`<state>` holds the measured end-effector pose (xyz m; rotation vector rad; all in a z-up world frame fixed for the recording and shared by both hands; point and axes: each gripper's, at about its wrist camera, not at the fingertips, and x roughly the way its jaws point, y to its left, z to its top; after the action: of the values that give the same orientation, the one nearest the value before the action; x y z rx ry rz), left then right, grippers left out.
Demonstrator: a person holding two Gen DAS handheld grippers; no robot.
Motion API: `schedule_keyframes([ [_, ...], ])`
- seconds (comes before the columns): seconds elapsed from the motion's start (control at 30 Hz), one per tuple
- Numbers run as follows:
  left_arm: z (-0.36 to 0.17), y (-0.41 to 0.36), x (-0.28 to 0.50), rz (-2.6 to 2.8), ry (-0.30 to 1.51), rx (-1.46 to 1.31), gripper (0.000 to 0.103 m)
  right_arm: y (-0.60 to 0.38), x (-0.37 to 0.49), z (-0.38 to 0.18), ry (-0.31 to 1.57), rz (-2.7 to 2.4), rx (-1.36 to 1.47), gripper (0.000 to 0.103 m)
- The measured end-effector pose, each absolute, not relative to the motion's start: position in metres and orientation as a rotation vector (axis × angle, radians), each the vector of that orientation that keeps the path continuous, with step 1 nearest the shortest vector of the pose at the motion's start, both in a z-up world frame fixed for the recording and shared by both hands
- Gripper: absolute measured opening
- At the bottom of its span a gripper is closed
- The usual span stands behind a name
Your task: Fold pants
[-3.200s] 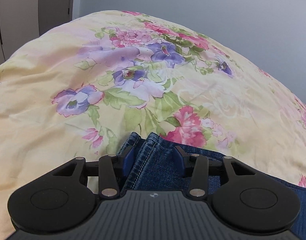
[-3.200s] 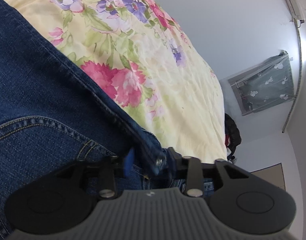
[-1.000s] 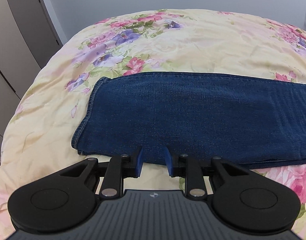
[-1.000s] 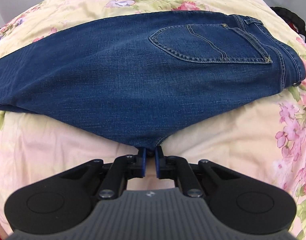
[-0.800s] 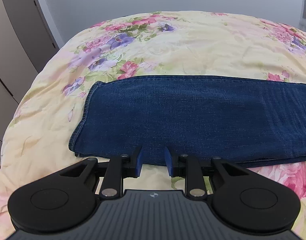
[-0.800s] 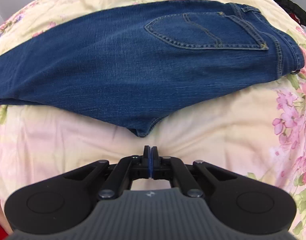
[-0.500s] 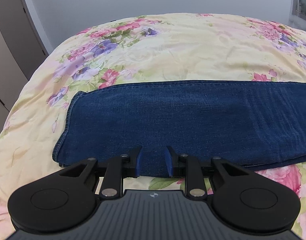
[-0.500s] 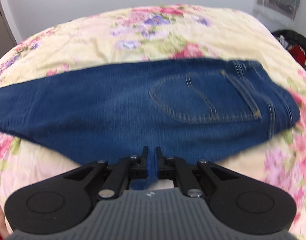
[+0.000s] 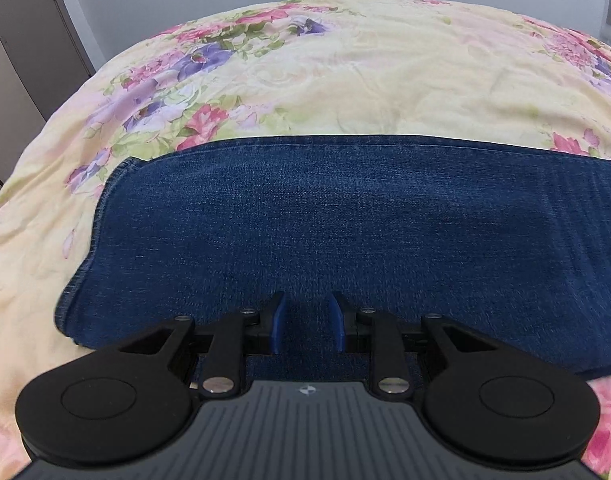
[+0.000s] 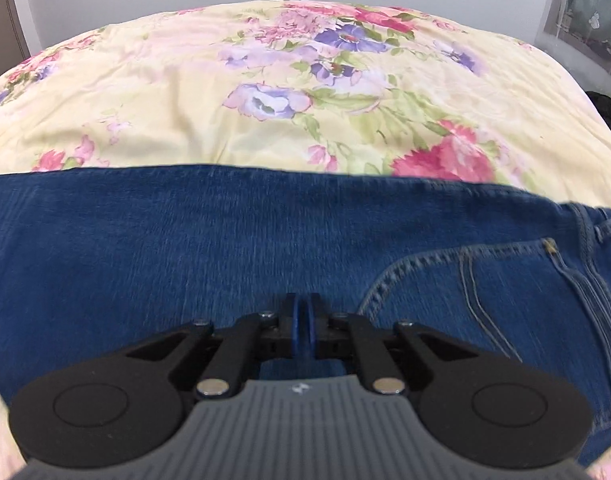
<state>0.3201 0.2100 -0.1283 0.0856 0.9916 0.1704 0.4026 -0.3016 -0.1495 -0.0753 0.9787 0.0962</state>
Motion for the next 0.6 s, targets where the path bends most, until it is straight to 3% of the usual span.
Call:
schedule_keyframes([
  [0.4,-0.133,0.220,0.328,0.147,0.957,0.030,0.031,-0.277,0.479,-0.168,0.963,0.001,-0.142,0.000],
  [0.6,-0.117,0.232,0.307,0.125,0.933,-0.050,0.040,-0.270,0.465,-0.147,0.963,-0.001,-0.189,0.000],
])
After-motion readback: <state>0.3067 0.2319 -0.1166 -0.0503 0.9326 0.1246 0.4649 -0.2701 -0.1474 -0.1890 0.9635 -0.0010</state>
